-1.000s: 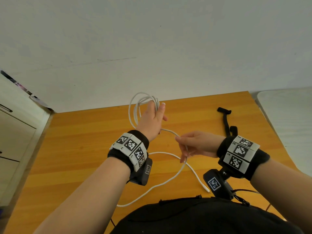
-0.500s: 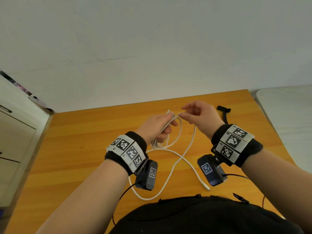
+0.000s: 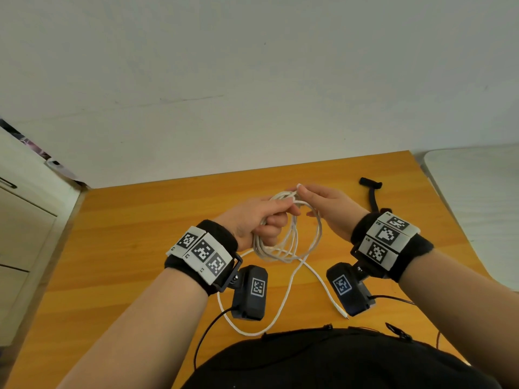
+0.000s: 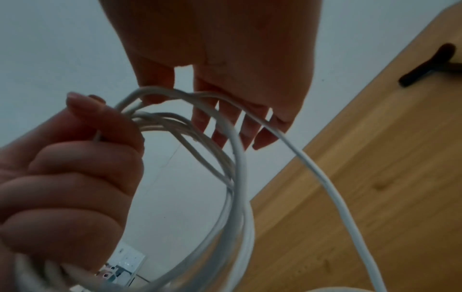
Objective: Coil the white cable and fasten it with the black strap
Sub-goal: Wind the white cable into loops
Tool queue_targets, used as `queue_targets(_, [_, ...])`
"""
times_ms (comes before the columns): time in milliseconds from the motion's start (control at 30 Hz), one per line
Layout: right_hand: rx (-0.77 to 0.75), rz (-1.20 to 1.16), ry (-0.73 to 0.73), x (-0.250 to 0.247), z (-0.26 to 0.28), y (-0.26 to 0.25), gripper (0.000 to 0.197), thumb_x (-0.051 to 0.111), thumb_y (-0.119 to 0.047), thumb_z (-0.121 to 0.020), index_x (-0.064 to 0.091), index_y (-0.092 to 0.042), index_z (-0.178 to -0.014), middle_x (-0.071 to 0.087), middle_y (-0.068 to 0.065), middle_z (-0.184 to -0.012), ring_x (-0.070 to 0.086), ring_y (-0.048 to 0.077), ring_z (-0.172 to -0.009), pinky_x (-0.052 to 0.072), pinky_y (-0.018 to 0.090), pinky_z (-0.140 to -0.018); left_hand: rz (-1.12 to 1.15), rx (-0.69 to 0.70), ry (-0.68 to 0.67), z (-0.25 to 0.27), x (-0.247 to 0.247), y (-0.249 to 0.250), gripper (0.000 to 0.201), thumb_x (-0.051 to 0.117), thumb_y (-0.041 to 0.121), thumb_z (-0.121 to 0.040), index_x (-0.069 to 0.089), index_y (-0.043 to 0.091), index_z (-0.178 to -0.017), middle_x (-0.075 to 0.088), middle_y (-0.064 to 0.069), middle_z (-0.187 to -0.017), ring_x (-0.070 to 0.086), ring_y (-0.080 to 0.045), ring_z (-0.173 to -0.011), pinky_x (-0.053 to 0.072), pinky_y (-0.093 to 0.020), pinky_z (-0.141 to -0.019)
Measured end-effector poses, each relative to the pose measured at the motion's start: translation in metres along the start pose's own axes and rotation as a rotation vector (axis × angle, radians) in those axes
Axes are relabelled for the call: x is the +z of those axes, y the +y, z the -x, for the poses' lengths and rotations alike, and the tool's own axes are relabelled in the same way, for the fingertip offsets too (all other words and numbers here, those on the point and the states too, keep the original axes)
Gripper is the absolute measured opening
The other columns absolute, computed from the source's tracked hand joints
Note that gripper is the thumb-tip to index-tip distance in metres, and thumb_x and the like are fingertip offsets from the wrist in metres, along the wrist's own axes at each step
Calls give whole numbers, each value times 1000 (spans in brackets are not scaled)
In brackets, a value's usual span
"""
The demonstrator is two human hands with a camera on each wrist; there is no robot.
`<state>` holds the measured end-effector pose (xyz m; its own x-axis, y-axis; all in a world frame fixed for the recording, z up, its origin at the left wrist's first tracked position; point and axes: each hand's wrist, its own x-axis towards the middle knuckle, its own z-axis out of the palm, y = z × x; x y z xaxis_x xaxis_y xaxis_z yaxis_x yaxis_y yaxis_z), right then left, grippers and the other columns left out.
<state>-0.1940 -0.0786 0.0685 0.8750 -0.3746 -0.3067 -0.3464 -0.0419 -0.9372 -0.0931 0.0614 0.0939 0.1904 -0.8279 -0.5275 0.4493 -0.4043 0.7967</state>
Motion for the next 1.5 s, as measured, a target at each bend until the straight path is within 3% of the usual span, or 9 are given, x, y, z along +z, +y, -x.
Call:
queue_targets(133, [45,-40,3,2,-1,3,49,48,-49,-89,66,-8,-107,63,23,-114,56,22,-97,44,43,-100,12,11,23,1,0,0,29,41,28,-98,57,10,-80,34,9,-45,24,-1,-29,21,-17,-38])
queue_targets(200, [66,-70,-3,1,-2,5,57,51,-54,-84,65,-3,-107,65,21,-102,57,24,-93,43,48,-102,14,24,53,0,1,-1,28,43,28,-97,55,11,-78,34,9,-46,24,-2,-30,22,-17,-38])
queue_targets(333, [68,-156,-6,1,-2,5,50,45,-45,-92,59,0,-107,64,8,-77,63,23,-75,51,39,-82,-30,95,169,-4,4,-2,24,46,27,-97,52,12,-78,32,8,-49,23,-3,-32,22,-19,-40])
queue_targets(633, [29,-184,170,2,-2,4,48,51,-46,-89,63,-1,-102,40,-3,-53,37,10,-45,40,26,-57,-349,270,344,-7,11,-5,17,43,24,-99,53,23,-113,33,3,-59,29,-10,-44,28,-26,-48])
queue_targets(833, [-5,-164,211,0,-1,12,50,53,-42,-89,64,6,-98,39,-4,-51,37,10,-46,42,26,-57,-385,154,305,-4,8,2,14,45,24,-98,58,26,-102,48,0,-65,47,-14,-54,42,-30,-58])
queue_targets(1000, [1,-143,225,-2,-2,16,43,55,-40,-89,67,1,-93,41,-8,-47,39,8,-44,43,26,-57,-181,-7,155,2,3,7,29,46,18,-97,59,3,-118,57,-3,-76,56,-14,-62,55,-34,-68])
queue_targets(1133, [-13,-129,211,-3,-2,17,34,56,-38,-89,60,-8,-75,36,-13,-41,35,9,-43,41,28,-56,-23,-105,58,6,3,12,44,38,35,-98,61,1,-114,63,-7,-76,61,-18,-66,55,-44,-79])
queue_targets(1300, [-21,-91,228,0,-3,17,38,57,-38,-89,52,-16,-59,38,-13,-38,36,13,-45,40,31,-56,-128,-124,154,1,15,6,31,40,36,-99,54,9,-94,54,-2,-63,53,-13,-48,52,-34,-66])
queue_targets(1500, [-18,-104,253,0,-4,15,37,54,-40,-90,54,-12,-66,41,-5,-47,38,6,-42,44,24,-55,-30,-73,190,-4,20,3,26,36,31,-101,48,13,-88,33,9,-49,28,-4,-35,36,-25,-56])
